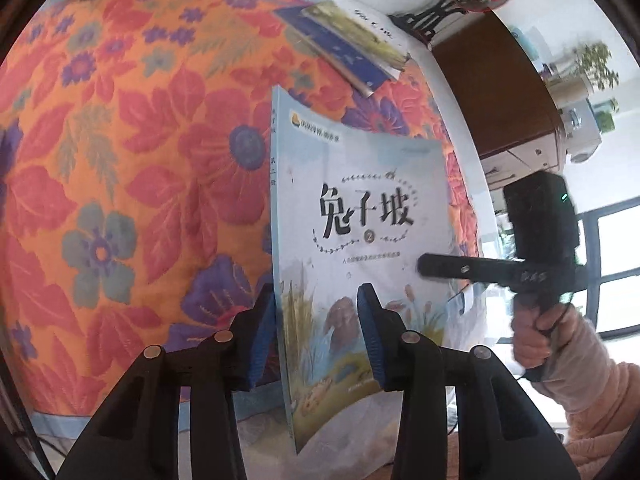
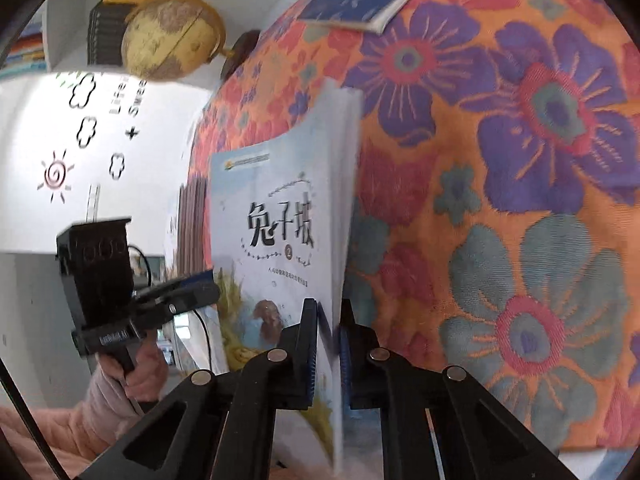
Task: Organize books
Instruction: 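Carry the upright rabbit book with both tools toward the standing books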
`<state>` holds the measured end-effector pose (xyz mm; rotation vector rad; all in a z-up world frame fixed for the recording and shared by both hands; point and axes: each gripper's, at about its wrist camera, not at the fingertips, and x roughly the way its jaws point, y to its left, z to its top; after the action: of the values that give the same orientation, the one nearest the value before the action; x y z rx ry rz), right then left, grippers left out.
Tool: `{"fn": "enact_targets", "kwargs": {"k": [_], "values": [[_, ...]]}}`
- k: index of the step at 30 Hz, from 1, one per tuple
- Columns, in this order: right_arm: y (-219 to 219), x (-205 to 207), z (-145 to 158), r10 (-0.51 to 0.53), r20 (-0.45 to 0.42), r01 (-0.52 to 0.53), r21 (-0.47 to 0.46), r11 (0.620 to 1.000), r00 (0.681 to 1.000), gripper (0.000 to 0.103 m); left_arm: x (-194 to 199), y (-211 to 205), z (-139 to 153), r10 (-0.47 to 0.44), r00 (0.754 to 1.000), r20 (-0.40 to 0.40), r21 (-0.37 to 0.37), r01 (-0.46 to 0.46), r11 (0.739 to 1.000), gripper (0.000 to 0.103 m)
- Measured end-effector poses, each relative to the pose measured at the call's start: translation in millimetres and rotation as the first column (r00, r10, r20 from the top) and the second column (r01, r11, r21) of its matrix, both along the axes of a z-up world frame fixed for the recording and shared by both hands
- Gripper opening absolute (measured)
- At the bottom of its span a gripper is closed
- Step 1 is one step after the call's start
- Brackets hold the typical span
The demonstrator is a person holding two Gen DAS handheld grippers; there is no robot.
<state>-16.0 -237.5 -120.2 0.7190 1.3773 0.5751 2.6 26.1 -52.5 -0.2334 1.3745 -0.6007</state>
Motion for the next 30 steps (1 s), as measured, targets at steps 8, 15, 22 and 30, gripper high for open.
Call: {"fn": "enact_targets", "kwargs": {"k": [8, 15, 22, 30], "values": [[24.8, -1.0, 51.7, 0.043, 0.013, -0.042, -0.051, 0.998, 0.999, 0.010, -5.2, 4.8, 45.3, 0.024, 0.995, 0.098, 0.062, -0.030, 0.998, 0.036], [53.3, 8.1, 84.2, 0.139, 0.058, -0.141, 0.023, 0.990, 0.989, 0.010, -19.0, 35.6, 85.3, 0.154, 0.974, 0.165, 0.109, -0.173, 0.979, 0.036], [114.0, 22.8, 131.3, 0.282, 0.139, -0.294, 0.074, 0.953, 0.949, 0.010, -49.3, 78.0, 143.0, 0.301, 0.923, 0.240, 0.169, -0.345, 0.923, 0.037], [157.9, 16.2, 129.0, 0.344, 0.152, -0.361, 0.104, 0.927, 0.927, 0.010, -49.1, 120.7, 133.2, 0.367, 0.899, 0.237, 0.212, -0.417, 0.884, 0.037]]}}
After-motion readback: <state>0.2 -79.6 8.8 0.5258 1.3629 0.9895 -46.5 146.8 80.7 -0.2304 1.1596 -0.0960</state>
